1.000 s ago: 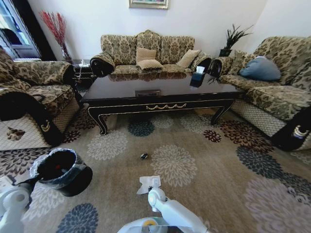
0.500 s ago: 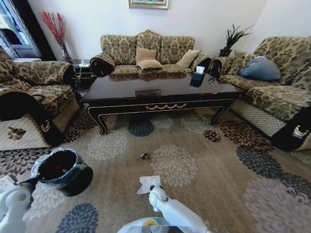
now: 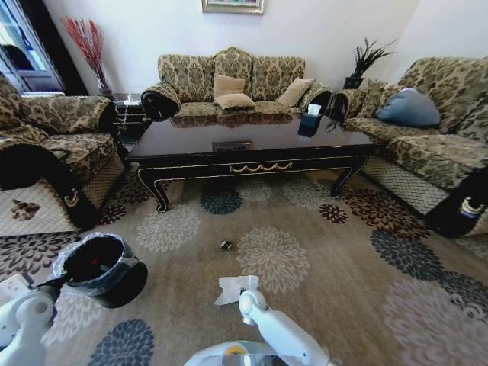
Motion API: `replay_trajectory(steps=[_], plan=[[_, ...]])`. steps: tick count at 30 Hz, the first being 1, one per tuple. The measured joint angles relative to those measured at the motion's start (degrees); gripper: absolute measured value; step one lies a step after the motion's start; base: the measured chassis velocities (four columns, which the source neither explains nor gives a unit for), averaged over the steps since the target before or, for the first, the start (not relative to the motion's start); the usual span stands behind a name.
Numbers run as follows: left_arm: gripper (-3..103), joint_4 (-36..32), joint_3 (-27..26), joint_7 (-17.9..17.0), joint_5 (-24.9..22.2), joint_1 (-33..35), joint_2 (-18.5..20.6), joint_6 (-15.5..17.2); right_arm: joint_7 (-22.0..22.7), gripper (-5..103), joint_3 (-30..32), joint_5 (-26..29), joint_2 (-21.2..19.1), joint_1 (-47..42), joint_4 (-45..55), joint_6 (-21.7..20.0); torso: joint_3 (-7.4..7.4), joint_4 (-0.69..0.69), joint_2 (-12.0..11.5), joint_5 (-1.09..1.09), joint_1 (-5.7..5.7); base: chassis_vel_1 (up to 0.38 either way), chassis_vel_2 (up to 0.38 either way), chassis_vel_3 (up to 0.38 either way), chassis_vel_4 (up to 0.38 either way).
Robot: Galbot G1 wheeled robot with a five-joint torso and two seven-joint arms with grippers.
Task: Move to the front of the table and pick up the trash from the floor, then place it into the trash bin.
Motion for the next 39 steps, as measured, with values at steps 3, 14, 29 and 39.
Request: replay_trajectory(steps=[3, 14, 29, 39], plan=[[4, -0.14, 0.22, -0.02, 0.15, -0.08, -0.11, 0.00, -0.06, 80, 0.83, 1.29, 0.34, -0.12, -0.31, -0.06, 0.00, 0.00, 0.00, 0.00, 0.00, 0.000, 0.000, 0.000, 0.000], [4, -0.03, -0.16, -0.03, 0.18, 0.16, -0.01, -0.01, -1.81, 100, 2.14, 1.77, 1.05, -0.42, -1.48, 0.13, 0.00, 0.00, 0.00, 0.00, 0.00, 0.000, 0.000, 0.000, 0.000], [4, 0.65, -0.38, 0.02, 0.17, 0.21, 0.18, -0.38, -4.27, 57, 0.14, -2.48, 1.13, -0.09, -2.80, 0.34, -0.02, -0.04, 0.01, -0.05, 0.00, 0.000, 0.000, 0.000, 0.000], [4, 0.55, 0.02, 0.03, 0.38, -0.08, 0.15, -0.39, -5.53, 36, -0.36, -5.37, 0.50, -0.22, -3.04, 1.17, 0.00, 0.01, 0.01, 0.01, 0.00, 0.000, 0.000, 0.000, 0.000]])
